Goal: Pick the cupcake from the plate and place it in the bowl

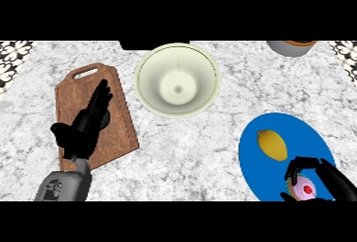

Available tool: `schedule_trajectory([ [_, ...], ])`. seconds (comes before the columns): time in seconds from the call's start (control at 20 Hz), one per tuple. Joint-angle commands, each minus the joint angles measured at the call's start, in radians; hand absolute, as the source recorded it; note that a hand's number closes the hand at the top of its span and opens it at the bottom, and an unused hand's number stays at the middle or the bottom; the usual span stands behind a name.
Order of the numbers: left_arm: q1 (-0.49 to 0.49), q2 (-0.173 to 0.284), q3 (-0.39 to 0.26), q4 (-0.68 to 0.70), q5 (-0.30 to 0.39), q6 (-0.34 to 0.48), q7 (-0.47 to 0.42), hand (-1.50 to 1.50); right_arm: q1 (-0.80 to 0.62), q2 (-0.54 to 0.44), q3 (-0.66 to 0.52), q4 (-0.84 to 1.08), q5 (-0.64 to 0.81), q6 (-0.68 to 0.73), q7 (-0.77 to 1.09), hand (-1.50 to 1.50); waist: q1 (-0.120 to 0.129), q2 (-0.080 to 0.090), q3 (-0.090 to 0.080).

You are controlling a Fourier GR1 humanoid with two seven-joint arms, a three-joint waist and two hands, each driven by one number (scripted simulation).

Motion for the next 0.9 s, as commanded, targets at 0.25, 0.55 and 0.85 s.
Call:
schedule_trajectory([
  [0.25, -0.025, -0.037, -0.065, -0.001, -0.006, -0.027, 0.0, 0.0, -0.214, -0.059, 0.444, -0.115, 0.038, 0.384, -0.252, 1.5, 0.134, 0.01, 0.001],
  [0.55, 0.012, -0.04, -0.052, 0.013, -0.024, 0.002, -0.027, 0.0, -0.284, -0.07, 0.532, -0.208, -0.169, 0.446, -0.403, 1.5, 0.047, 0.003, 0.002],
  [0.85, -0.013, -0.006, -0.011, -0.023, -0.009, 0.002, 0.029, 0.0, -0.343, -0.161, 0.417, -0.377, -0.389, 0.4, -0.386, 1.5, 0.005, -0.001, 0.001],
])
